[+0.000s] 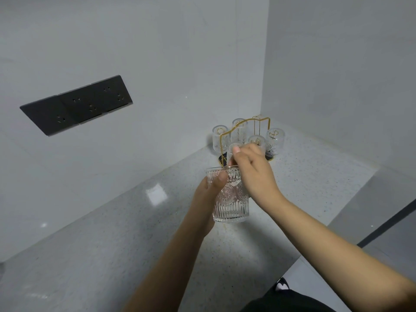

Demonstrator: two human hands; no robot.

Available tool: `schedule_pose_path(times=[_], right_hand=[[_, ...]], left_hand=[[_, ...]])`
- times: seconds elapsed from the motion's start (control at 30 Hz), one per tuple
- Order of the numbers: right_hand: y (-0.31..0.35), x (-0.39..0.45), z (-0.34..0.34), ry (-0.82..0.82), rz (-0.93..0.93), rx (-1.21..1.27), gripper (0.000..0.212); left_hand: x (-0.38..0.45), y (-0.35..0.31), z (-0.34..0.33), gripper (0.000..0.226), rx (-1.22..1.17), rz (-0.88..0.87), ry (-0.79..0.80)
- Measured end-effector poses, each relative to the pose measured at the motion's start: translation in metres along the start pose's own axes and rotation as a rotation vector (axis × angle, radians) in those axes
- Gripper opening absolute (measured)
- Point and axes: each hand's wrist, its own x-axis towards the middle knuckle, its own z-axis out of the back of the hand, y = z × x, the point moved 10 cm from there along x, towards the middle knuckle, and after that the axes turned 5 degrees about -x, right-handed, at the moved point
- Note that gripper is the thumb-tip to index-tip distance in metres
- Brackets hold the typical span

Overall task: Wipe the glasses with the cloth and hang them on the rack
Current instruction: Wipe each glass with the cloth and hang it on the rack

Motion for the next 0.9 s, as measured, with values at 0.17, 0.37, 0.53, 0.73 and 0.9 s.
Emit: schedule_pose_path(times=[0.17,0.37,0.53,0.73,0.9], right_hand=[[0.012,-0.002,-0.002,0.057,0.031,-0.020,0.046],[0.018,-0.009,0.010,-0.083,0.068,0.013,0.044],[0.011,-0.009,0.003,-0.038,0.053,0.206,0.065],[-0.008,-0.002,0.006,-0.050,-0.048,0.192,0.065],[-0.010,0.012,0.023,-0.192,-0.067,-0.024,0.064]], left_hand=[[-0.001,-0.003,-0.006,0.059,-0.006,0.003,0.050],[-0.001,0.001,-0.004,0.080,0.014,0.047,0.049],[-0.002,0.002,-0.012,0.079,-0.164,0.141,0.169],[-0.002,0.017,-0.015,0.088,-0.177,0.291,0.193],[-0.006,0.028,0.007,0.069,0.106,0.290,0.003]])
